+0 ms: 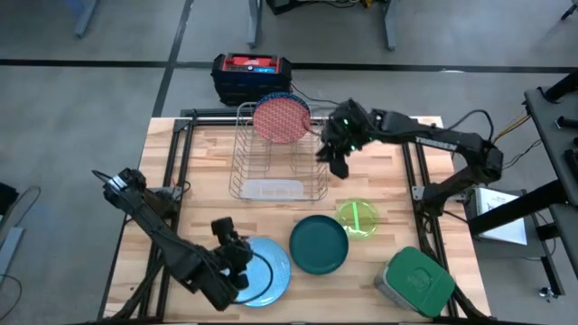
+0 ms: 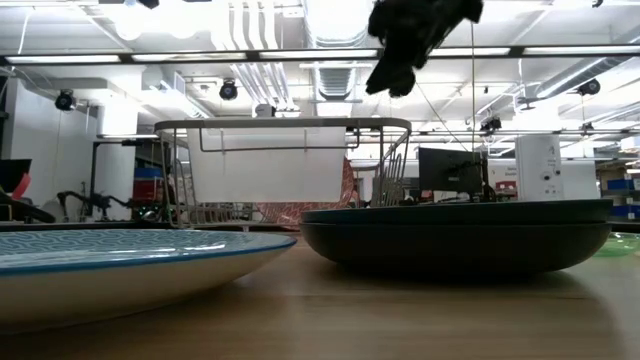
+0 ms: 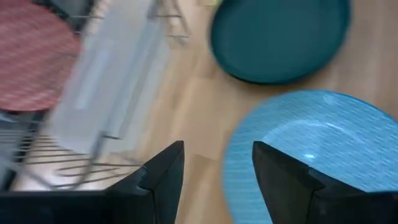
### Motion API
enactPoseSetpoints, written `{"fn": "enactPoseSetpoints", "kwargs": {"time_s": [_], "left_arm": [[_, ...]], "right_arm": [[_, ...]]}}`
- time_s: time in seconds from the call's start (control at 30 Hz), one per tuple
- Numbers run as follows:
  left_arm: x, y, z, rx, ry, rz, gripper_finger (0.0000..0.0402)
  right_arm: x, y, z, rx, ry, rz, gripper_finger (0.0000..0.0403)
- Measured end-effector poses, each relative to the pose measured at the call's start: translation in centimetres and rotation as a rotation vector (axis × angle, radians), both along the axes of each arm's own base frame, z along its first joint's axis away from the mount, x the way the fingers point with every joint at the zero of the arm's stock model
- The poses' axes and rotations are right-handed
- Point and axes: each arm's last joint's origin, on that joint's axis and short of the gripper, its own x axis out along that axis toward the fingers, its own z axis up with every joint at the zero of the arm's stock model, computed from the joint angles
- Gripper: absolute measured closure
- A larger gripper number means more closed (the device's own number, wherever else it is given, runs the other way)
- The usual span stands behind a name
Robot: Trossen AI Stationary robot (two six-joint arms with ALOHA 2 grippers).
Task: Sort dishes
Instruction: Put the light blue patterned plate into the dish rack
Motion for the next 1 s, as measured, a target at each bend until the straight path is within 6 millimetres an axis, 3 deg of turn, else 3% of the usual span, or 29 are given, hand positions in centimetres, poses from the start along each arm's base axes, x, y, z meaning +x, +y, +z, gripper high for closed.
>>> {"fn": "enactPoseSetpoints", "kwargs": {"time_s": [0.13, 0.47, 0.67, 1.0], "left_arm": [[0.2, -1.3, -2.2, -0.034, -0.003, -0.027, 0.0242], [0.9, -2.9, -7.9, -0.153, 0.035, -0.037, 0.0247], [1.0, -3.2, -9.0, -0.157, 0.088, -0.045, 0.0247], [-0.1, -4.4, -11.1, -0.310, 0.091, -0.038, 0.0247]], "right_arm": [[-0.8, 3.3, -0.5, 0.027, -0.036, 0.058, 0.0327], [-0.7, 10.2, -4.8, 0.144, -0.131, 0.176, 0.0344], [0.8, 13.0, -5.7, 0.148, -0.249, 0.226, 0.0344], [5.8, 15.3, -8.6, 0.082, -0.178, 0.194, 0.0343]]}}
